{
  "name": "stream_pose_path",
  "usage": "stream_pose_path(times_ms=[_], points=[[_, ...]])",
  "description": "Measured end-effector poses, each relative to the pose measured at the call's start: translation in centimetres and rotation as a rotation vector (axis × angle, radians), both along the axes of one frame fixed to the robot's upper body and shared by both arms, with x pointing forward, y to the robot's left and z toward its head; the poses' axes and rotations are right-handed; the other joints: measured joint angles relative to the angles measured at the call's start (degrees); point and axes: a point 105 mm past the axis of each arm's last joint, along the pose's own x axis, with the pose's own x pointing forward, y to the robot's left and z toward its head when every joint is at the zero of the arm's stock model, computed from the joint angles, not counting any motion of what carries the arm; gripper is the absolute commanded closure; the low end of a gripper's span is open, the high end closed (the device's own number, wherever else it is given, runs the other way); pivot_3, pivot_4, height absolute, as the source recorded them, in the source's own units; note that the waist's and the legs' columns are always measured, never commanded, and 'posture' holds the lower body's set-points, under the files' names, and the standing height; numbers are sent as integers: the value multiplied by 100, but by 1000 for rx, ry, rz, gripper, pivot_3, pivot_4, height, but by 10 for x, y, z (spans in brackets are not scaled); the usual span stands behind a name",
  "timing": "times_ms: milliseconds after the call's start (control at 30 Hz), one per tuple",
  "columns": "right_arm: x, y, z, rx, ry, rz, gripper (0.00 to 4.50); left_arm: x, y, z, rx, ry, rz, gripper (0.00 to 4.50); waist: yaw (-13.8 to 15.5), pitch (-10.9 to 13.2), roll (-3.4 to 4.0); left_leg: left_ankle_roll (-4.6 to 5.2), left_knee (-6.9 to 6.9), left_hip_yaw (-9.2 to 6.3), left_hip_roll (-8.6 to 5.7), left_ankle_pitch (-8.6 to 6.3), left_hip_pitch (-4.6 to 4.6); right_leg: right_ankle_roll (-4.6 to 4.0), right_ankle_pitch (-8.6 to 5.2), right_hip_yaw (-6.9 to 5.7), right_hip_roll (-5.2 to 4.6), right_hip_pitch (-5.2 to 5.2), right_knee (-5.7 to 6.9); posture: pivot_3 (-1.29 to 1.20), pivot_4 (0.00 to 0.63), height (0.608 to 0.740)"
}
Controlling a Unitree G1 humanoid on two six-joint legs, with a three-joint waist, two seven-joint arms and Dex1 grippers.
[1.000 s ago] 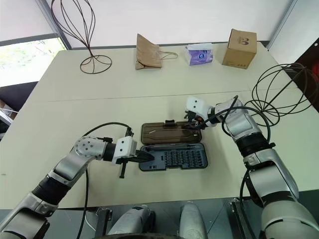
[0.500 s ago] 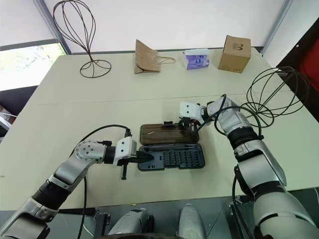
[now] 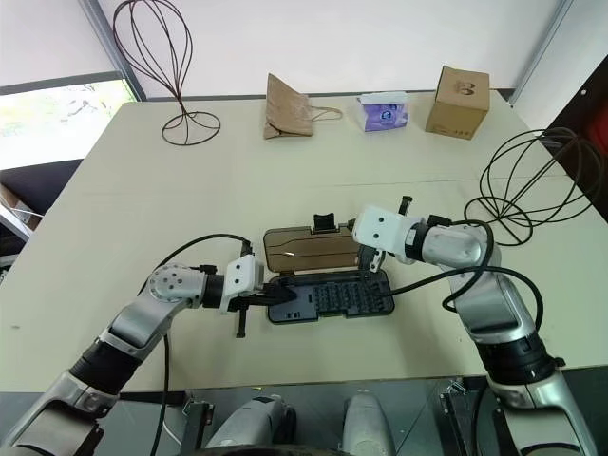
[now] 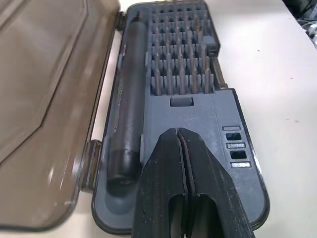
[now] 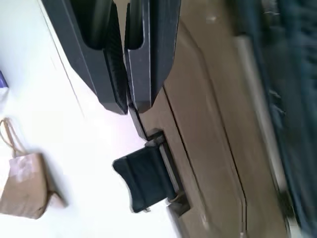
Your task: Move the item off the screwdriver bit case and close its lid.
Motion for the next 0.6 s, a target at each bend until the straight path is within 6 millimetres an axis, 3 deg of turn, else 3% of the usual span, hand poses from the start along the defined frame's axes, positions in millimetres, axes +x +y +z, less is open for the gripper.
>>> stream_pose_path(times_ms=[167, 300, 400, 600], points=[[-3, -2, -1, 3, -9, -17, 4469, 2, -2, 2, -22, 14, 11, 4500, -3, 3, 3, 0, -6, 0, 0, 0, 0, 0, 0, -1, 0, 1, -12, 0, 150, 740], [-4, -3, -1, -16, -15, -12, 4469, -2, 1, 9, -121, 157, 90, 4500, -9, 29, 2, 1, -6, -1, 1, 0, -14, 0, 0, -2, 1, -8, -17, 0, 150, 740], [-5, -1, 1, -12, -19, 9, 4469, -16, 7, 33, -214, 271, 97, 4500, -23, 35, -1, -1, 13, 0, 2, 1, -91, 1, 1, -1, -1, -96, 21, 0, 150, 740], [-6, -1, 0, -20, -20, 30, 4469, -27, 19, 89, -399, 379, 115, 4500, -3, 42, -2, -2, 13, -1, 1, 2, -92, 1, 1, -2, -1, -94, 17, 0, 150, 740]])
